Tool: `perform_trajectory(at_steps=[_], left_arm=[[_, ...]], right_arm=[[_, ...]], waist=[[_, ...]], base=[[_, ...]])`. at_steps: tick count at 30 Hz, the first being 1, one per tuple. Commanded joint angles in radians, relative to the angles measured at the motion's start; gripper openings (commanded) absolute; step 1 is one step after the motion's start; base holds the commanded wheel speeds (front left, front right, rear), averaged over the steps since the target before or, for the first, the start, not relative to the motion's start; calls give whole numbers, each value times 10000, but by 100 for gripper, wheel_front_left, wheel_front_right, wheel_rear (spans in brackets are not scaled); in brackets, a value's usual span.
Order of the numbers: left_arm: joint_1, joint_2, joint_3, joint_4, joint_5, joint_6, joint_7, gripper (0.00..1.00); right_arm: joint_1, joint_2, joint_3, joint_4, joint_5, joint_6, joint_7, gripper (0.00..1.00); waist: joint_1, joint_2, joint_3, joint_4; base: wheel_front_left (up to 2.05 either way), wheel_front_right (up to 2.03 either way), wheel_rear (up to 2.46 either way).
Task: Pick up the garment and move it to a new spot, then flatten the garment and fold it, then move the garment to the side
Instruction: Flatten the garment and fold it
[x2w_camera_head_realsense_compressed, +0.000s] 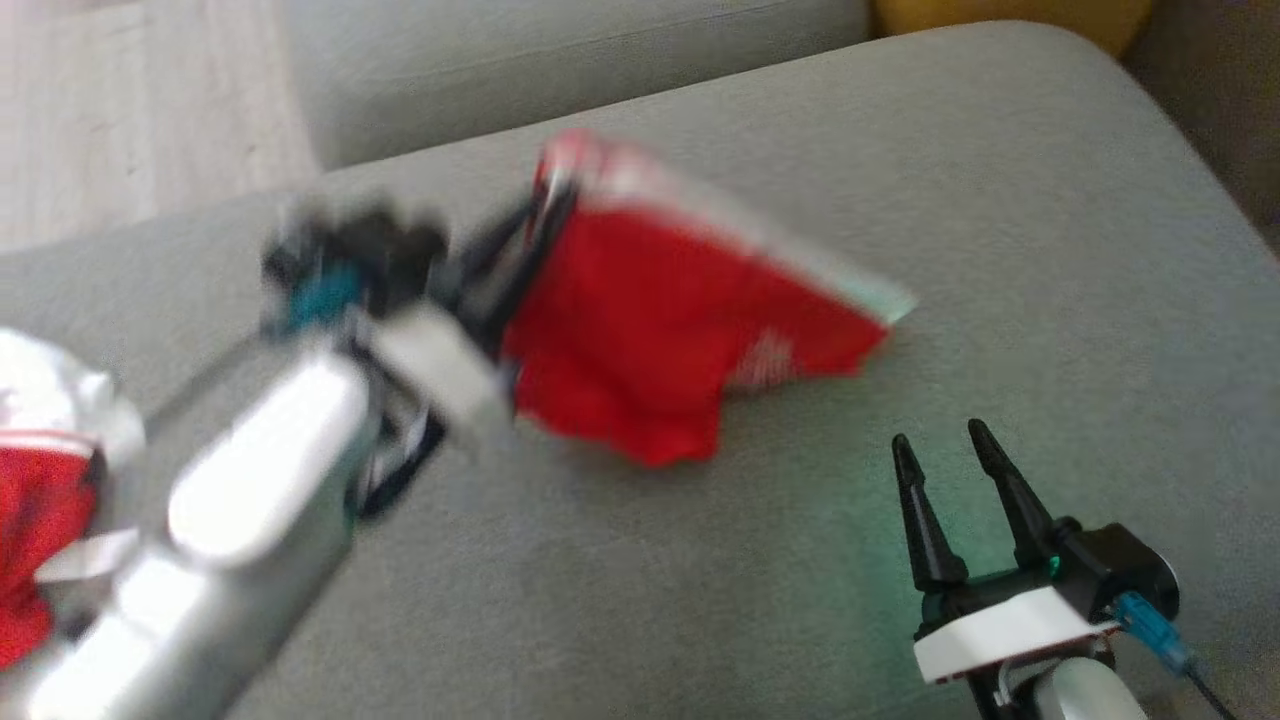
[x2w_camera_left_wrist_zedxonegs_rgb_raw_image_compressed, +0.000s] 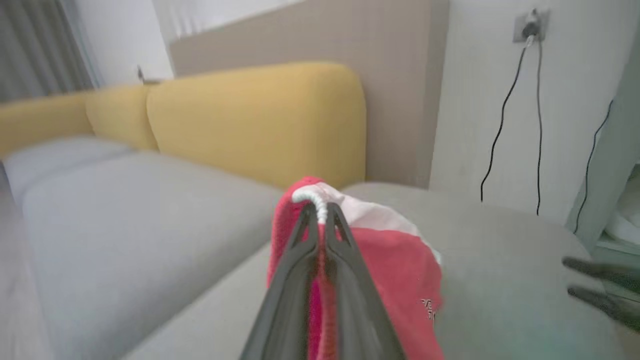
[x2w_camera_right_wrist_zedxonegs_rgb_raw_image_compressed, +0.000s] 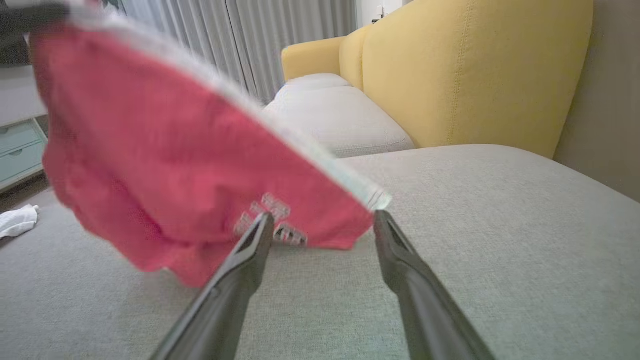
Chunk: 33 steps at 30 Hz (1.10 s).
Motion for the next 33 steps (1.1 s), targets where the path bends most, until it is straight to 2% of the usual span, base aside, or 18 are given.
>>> perform_trajectory(at_steps=[1, 8, 13, 16, 20, 21, 22, 28, 33], left_arm=[[242, 475, 400, -274, -240, 98, -143, 0], [2065, 1081, 453, -119, -467, 459, -1125, 0], [2516, 1238, 508, -81, -552, 523, -1466, 0], [2514, 1254, 488, -54, -514, 513, -1537, 0], [2418, 1266, 441, 18, -420, 496, -1587, 0], [2418, 1266, 441, 18, -420, 496, -1587, 0], [2376, 1276, 416, 70, -383, 482, -1605, 0], [2259, 1237, 316, 167, -307, 432, -1632, 0], [2180, 1193, 263, 303, -291, 386, -1689, 0]], right_arm=[[-255, -35, 164, -279, -61, -7, -25, 100], [-679, -35, -40, 116, 199, -7, -25, 100], [-1421, -35, -502, 715, 445, -7, -25, 100], [-2092, -35, -560, 1597, 986, -7, -25, 100], [-3143, -35, -272, 2887, 1571, -7, -25, 100], [-3143, -35, -272, 2887, 1571, -7, -25, 100], [-3655, -35, 38, 3555, 1942, -7, -25, 100], [-4704, -51, 789, 5012, 2638, -7, -15, 100], [-5242, -417, 1515, 5658, 3418, -7, -17, 100]], waist=[[0, 0, 305, 468], [0, 0, 731, 1258], [0, 0, 897, 1741], [0, 0, 1001, 1963], [0, 0, 1154, 2181], [0, 0, 1154, 2181], [0, 0, 1236, 2273], [0, 0, 1416, 2476], [0, 0, 1470, 2591]], base=[[0, 0, 0], [0, 0, 0], [0, 0, 0], [0, 0, 0], [0, 0, 0], [0, 0, 0], [0, 0, 0], [0, 0, 0], [0, 0, 0]])
